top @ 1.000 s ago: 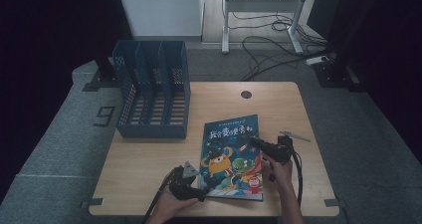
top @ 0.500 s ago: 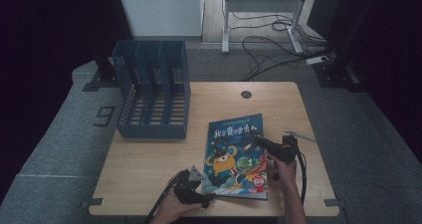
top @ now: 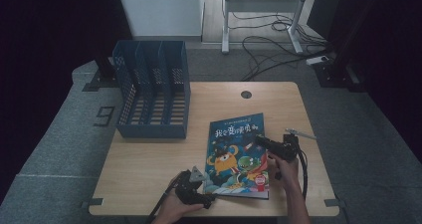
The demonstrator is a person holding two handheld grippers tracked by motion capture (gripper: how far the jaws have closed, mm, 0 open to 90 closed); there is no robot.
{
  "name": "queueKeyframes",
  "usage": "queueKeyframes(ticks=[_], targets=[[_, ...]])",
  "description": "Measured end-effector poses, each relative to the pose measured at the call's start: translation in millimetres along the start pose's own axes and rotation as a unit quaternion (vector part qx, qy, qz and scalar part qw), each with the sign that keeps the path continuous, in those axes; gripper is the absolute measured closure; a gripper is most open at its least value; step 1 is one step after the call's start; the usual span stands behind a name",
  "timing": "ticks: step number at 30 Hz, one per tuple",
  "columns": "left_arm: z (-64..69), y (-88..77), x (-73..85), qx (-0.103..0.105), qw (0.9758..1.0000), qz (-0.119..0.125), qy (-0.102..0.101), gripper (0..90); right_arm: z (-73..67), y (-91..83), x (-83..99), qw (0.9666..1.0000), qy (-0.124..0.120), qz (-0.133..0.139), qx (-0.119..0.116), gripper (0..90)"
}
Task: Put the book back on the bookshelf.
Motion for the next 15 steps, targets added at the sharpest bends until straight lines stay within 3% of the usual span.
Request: queueKeyframes(ticks=[2,5,11,13,15], targets=[[-0.5,-0.2,-0.3,0.003,1.0,0.001,-0.002,8.7,-4.3,4.3,-0.7,0.9992,-0.024,-0.028,-0.016,68.8],[-0.7,0.1,-0.5,0.003,1.0,0.001,0.002,9.3,-5.8,10.1,-4.9,0.9982,-0.036,-0.046,-0.012,68.1],[0.0,0.7,-0.2,-0.005,1.0,-0.001,0.008,10.1,-11.3,16.3,-14.8,0.9967,-0.052,-0.062,-0.009,69.4],[0.2,0.9,-0.2,-0.006,0.9999,-0.001,0.008,10.0,-15.4,15.5,-17.7,0.9968,-0.052,-0.058,-0.02,71.8],[0.6,1.6,-0.4,-0.008,0.9999,0.001,0.008,9.9,-20.0,14.8,-19.2,0.9966,-0.06,-0.055,-0.013,72.0]])
Point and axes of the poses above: each handheld gripper's, and its own axes: y roughly forward along the jaws, x roughly out of its underside, z roughly to its right, the point moved 7 cm from there along y, roughly forward along the jaws, and after that the axes turned 6 degrees about x, right-handed, at the moved point
